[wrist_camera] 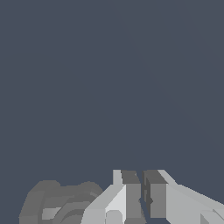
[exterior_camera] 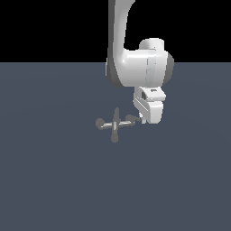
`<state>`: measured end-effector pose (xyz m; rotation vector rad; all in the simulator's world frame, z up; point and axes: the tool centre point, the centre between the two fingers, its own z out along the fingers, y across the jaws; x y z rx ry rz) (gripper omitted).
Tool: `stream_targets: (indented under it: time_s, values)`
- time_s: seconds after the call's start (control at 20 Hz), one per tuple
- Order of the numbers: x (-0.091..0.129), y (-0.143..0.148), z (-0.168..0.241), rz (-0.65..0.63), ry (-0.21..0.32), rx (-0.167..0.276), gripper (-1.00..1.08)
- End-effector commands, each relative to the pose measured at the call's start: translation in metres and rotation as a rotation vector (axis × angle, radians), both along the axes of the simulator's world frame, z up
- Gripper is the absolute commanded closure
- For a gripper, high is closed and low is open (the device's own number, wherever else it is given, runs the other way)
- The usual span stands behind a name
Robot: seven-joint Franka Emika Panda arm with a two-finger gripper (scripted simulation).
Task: Turn on the faucet by rotating a designated handle.
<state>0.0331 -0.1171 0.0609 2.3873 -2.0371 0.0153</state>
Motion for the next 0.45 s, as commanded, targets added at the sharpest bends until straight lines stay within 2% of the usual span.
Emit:
stream_targets:
  time_s: [0.0,0.35,0.4]
  values:
    - [0.000,0.004,-0.002,0.006,0.003,0.003,1.08]
    - [-0.006,0.051,0.000,0.022,0.005,0.008,1.08]
    - [-0.006,0.051,0.000,0.022,0.005,0.008,1.08]
